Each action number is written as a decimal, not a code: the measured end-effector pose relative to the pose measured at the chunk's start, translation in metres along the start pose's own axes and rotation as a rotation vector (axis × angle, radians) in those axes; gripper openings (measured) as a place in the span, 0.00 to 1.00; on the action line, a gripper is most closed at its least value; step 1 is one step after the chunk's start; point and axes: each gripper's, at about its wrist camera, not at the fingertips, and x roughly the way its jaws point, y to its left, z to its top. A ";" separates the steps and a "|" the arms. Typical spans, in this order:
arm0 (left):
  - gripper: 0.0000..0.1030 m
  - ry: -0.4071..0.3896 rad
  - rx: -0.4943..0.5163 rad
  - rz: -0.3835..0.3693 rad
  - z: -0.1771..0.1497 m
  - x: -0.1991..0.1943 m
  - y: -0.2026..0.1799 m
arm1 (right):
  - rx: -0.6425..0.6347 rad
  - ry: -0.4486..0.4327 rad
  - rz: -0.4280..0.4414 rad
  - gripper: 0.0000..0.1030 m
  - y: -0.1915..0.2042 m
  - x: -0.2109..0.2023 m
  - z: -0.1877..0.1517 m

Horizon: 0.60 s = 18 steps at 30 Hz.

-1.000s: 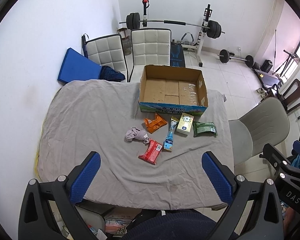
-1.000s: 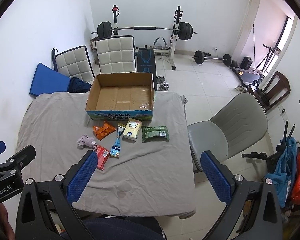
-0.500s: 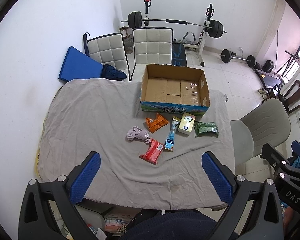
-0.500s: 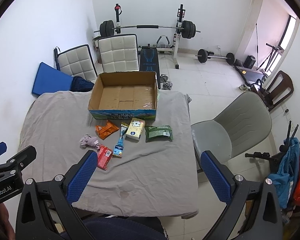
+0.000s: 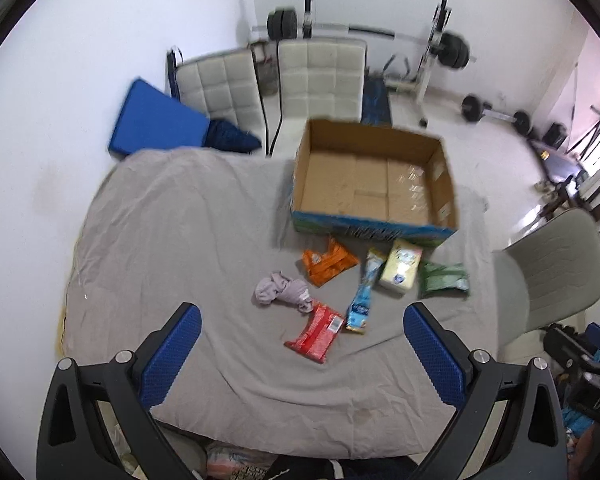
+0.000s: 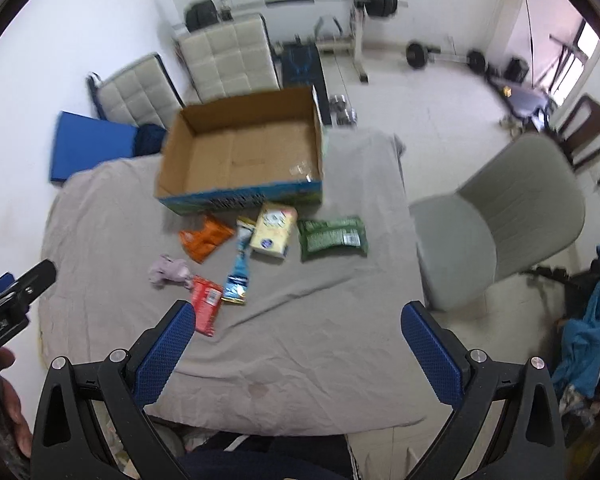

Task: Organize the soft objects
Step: 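Grasp the green snack bag with the right tool while the left tool grasps the yellow dog-print box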

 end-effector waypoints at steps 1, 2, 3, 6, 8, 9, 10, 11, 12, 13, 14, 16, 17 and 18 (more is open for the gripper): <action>1.00 0.007 -0.002 0.006 0.000 0.010 -0.001 | 0.007 0.017 0.002 1.00 -0.005 0.017 0.005; 1.00 0.020 -0.001 0.017 0.001 0.022 -0.003 | 0.014 0.034 -0.006 1.00 -0.009 0.031 0.009; 1.00 0.060 0.002 0.011 0.002 0.041 -0.007 | 0.021 0.074 -0.006 1.00 -0.017 0.055 0.015; 1.00 0.127 0.001 0.023 0.001 0.083 -0.018 | 0.048 0.157 0.009 1.00 -0.037 0.110 0.025; 1.00 0.167 -0.005 0.032 -0.001 0.105 -0.024 | 0.071 0.215 0.016 1.00 -0.050 0.145 0.029; 1.00 0.187 -0.010 0.037 -0.003 0.117 -0.027 | 0.083 0.231 0.011 1.00 -0.060 0.165 0.032; 1.00 0.209 -0.014 0.036 -0.003 0.130 -0.032 | 0.085 0.236 -0.001 1.00 -0.066 0.176 0.035; 1.00 0.226 -0.019 0.033 -0.003 0.143 -0.037 | 0.091 0.265 -0.021 1.00 -0.075 0.195 0.039; 1.00 0.242 -0.020 0.030 -0.003 0.155 -0.042 | 0.114 0.292 -0.014 1.00 -0.084 0.209 0.042; 1.00 0.255 -0.020 0.027 -0.003 0.165 -0.047 | 0.132 0.301 -0.011 1.00 -0.089 0.217 0.046; 1.00 0.271 -0.018 0.025 -0.002 0.176 -0.054 | 0.151 0.306 -0.011 1.00 -0.097 0.228 0.051; 1.00 0.304 -0.017 0.015 0.000 0.195 -0.065 | 0.229 0.384 0.018 1.00 -0.116 0.260 0.059; 1.00 0.317 -0.018 0.011 0.000 0.202 -0.070 | 0.276 0.410 0.043 1.00 -0.121 0.268 0.061; 1.00 0.332 -0.018 0.004 0.002 0.212 -0.077 | 0.356 0.436 0.093 1.00 -0.130 0.283 0.063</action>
